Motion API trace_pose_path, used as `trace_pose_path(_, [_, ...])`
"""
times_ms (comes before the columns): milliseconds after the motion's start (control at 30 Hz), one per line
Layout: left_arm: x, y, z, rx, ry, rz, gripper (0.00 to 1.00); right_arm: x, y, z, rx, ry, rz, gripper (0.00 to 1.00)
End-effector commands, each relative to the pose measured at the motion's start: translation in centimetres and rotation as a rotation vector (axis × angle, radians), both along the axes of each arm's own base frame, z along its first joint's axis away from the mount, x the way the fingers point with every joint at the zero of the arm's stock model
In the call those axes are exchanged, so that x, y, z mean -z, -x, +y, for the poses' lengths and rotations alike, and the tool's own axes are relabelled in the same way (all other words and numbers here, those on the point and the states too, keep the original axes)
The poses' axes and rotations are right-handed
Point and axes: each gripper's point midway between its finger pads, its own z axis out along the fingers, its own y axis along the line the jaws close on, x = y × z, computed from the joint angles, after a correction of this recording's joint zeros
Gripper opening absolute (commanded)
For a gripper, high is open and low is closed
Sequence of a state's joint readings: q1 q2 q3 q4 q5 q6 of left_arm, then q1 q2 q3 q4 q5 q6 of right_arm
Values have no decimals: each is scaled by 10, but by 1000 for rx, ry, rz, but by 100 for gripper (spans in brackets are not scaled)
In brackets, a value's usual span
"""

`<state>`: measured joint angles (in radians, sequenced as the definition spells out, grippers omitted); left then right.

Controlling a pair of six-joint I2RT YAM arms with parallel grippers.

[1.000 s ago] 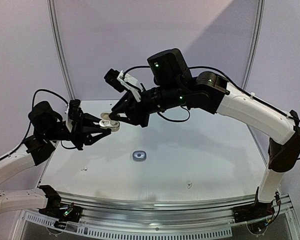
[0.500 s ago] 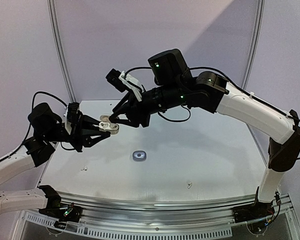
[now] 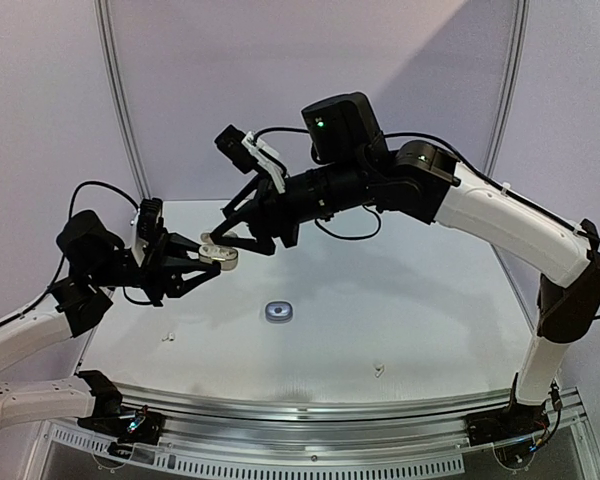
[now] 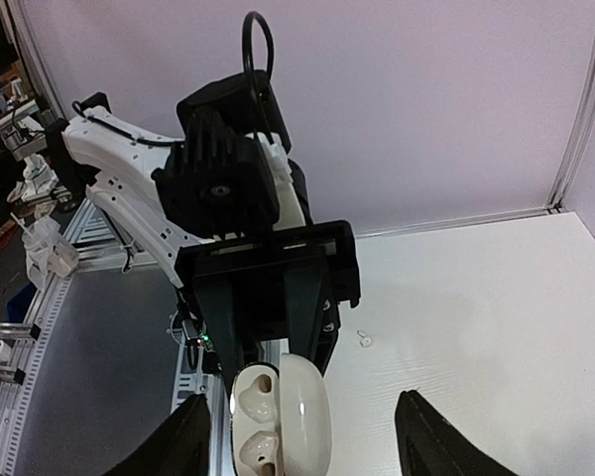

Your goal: Insert the wireless bluetooth earbuds into the charging case

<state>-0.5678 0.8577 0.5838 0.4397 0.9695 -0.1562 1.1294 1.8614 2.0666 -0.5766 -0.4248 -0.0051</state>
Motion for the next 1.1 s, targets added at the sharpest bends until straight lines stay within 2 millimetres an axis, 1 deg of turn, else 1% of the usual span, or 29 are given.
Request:
trace_pose_path(0, [8,0,-2,-7,0,48,0,-47,-29,-23,145,-126,15,71])
trace_pose_path(33, [8,-1,-2,-12,1,48,0,-56,-44,-34,216,-154,40,73])
trace_pose_path(67, [9,-3,-1,-29,3,52,0,-58,-61,-43,287,-174,101,73])
trace_pose_path(100, [10,-5,-1,-43,3,52,0,-61,-79,-57,359,-195,136,74])
trace_pose_path(133, [10,-6,0,-58,3,51,0,-54,-99,-71,452,-203,197,74])
trace_pose_path(167, [10,-9,1,-75,4,50,0,-51,-116,-92,556,-209,237,74])
trace_pose_path(200, [11,-11,2,-92,4,46,0,-39,-134,-114,689,-193,299,74])
trace_pose_path(233, [11,-13,2,-108,6,44,0,-16,-149,-136,821,-138,325,74])
trace_pose_path(267, [12,-14,3,-123,8,42,0,8,-158,-164,956,-60,360,74])
trace_pose_path(300, [12,-15,4,-132,9,36,0,32,-163,-183,1059,3,407,74])
trace_pose_path(333, [13,-16,4,-139,9,34,0,54,-165,-201,1124,69,445,74])
trace_pose_path(400, [13,-16,5,-144,11,32,0,100,-156,-220,1202,208,521,74])
trace_pose_path(467, [13,-16,5,-142,15,25,0,139,-144,-236,1269,344,585,74])
trace_pose_path(567, [14,-14,6,-139,20,20,0,199,-118,-262,1374,561,701,72])
trace_pose_path(600, [14,-13,6,-139,22,17,0,221,-108,-270,1412,633,744,70])
trace_pose_path(633, [14,-13,7,-140,25,15,0,239,-98,-276,1426,694,784,67])
trace_pose_path(733, [16,-11,8,-139,27,11,0,287,-68,-290,1479,854,894,58])
trace_pose_path(800, [16,-10,9,-138,29,8,0,306,-57,-287,1484,892,912,56])
trace_pose_path(1000, [16,-7,10,-137,31,3,0,339,-39,-253,1427,859,1027,57])
trace_pose_path(1067, [16,-7,11,-140,32,0,0,350,-27,-246,1406,899,1051,57])
